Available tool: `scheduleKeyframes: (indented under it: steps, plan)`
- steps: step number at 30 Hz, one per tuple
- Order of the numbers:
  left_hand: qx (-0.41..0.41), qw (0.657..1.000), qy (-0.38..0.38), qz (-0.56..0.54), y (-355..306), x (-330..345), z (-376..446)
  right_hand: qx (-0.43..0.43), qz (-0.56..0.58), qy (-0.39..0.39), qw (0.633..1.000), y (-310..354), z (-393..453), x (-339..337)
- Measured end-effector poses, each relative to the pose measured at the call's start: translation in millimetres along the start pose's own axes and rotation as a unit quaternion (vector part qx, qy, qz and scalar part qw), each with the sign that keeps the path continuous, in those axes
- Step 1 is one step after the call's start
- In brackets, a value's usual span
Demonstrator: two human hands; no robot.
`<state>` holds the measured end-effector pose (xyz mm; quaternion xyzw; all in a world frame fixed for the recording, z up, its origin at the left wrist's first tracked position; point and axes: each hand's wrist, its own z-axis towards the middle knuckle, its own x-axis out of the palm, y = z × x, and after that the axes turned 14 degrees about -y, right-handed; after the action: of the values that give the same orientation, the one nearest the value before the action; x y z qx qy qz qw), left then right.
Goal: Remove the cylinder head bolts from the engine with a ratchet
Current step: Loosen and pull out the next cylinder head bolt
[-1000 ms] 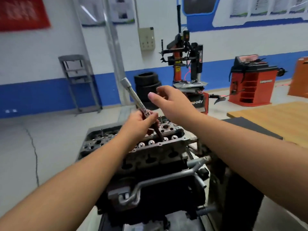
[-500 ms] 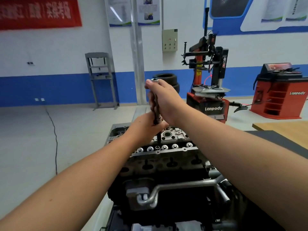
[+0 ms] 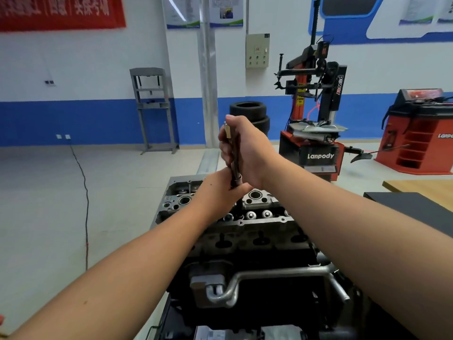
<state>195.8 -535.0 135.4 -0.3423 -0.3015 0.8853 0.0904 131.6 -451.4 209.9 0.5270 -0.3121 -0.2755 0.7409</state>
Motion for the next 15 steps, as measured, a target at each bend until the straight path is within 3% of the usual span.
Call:
scheduleKeyframes:
  steps: [7, 10, 12, 15]
  plan:
    - [0.013, 1.000, -0.019, -0.014, 8.0, 6.0, -7.3, 0.016, -0.002, 0.021, 1.000, -0.2, -0.6, -0.7]
    - [-0.081, 0.987, -0.003, -0.141, 8.5, 6.1, -7.4, 0.008, -0.008, -0.048, 0.999, 7.1, 3.8, 5.8]
    - [-0.157, 0.950, 0.022, -0.268, 4.3, 6.5, -5.9, -0.004, -0.003, -0.088, 0.996, 7.0, 4.7, 10.4]
    - [-0.183, 0.925, 0.044, -0.330, -3.0, 11.7, 3.4, -0.010, -0.004, -0.126, 0.992, 1.2, 5.3, 16.2]
